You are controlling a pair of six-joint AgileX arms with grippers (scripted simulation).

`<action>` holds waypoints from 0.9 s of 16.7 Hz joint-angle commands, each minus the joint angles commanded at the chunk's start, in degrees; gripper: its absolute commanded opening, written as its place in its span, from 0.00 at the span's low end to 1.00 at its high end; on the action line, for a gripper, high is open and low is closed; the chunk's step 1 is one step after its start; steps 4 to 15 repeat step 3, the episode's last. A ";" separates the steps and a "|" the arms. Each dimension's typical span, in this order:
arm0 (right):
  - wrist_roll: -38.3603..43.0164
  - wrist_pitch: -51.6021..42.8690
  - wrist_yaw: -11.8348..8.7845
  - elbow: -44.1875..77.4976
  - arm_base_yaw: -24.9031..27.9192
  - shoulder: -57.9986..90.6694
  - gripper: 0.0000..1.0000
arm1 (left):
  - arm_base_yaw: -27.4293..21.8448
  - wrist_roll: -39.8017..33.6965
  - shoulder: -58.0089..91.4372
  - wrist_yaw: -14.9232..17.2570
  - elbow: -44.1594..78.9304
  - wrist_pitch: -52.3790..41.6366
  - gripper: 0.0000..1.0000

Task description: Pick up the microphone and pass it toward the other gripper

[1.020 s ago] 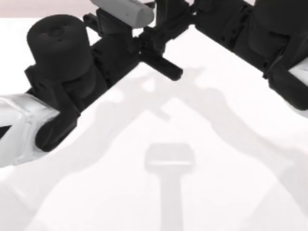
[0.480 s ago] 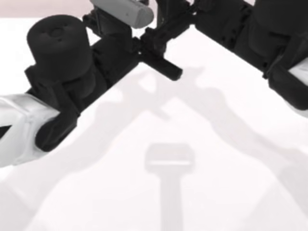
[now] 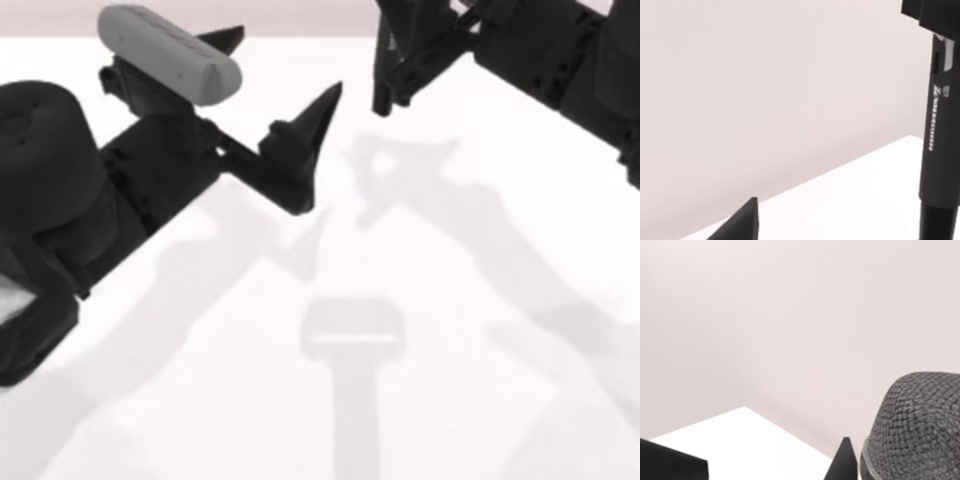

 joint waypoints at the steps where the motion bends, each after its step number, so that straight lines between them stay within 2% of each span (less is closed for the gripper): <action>1: -0.05 0.01 -0.81 -0.62 -0.73 -0.65 0.00 | 0.32 -0.02 -1.64 0.23 -1.38 -0.34 1.00; 3: -0.12 0.01 -1.60 -1.23 -1.45 -1.25 0.00 | 0.63 -0.02 -3.12 0.47 -2.73 -0.65 1.00; 15: -0.12 0.01 -1.60 -1.23 -1.45 -1.25 0.00 | 0.63 -0.02 -3.12 0.47 -2.73 -0.65 1.00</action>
